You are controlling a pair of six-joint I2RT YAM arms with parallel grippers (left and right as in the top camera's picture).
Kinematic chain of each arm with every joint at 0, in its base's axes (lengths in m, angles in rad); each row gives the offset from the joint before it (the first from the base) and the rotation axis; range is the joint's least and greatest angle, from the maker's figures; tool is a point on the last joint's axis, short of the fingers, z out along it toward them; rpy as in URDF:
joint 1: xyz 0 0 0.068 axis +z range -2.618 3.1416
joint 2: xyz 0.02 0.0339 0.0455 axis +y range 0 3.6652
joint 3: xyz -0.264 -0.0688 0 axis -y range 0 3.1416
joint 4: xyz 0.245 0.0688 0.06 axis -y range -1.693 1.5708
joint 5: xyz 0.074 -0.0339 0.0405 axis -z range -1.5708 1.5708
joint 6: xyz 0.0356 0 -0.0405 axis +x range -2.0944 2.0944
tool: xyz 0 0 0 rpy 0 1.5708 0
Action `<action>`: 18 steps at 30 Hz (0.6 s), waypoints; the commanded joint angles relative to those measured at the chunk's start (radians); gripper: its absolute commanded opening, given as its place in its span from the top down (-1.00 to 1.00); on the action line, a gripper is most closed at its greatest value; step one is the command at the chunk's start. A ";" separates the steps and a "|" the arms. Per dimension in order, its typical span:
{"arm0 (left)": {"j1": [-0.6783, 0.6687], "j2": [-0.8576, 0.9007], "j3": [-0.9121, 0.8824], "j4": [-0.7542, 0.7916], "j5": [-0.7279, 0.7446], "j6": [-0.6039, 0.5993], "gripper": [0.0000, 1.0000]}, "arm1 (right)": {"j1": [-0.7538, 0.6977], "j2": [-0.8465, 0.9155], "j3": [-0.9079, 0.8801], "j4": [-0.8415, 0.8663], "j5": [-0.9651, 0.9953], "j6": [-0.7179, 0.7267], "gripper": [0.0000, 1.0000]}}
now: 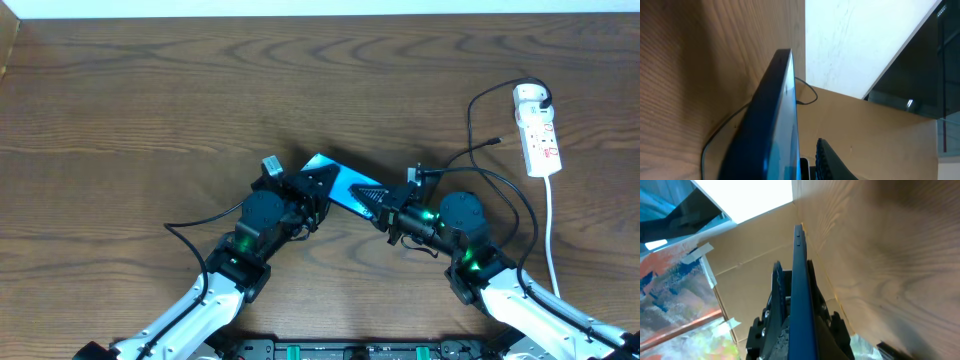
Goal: Plug charger to phone and switch on socket
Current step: 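Regrasp the phone's bottom end with the left gripper from the right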
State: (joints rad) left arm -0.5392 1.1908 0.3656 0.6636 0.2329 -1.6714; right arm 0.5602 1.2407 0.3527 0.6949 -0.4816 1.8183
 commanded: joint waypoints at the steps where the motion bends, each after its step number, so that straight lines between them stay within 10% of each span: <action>1: 0.008 -0.001 0.011 0.022 -0.043 0.017 0.57 | 0.013 -0.011 0.005 0.010 -0.105 0.037 0.98; 18: 0.009 -0.001 0.011 -0.029 -0.066 0.017 0.85 | 0.016 -0.011 0.005 0.011 -0.120 -0.017 0.95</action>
State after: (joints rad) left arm -0.5388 1.1904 0.3656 0.6403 0.2302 -1.6726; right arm 0.5602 1.2407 0.3527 0.7010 -0.4877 1.8233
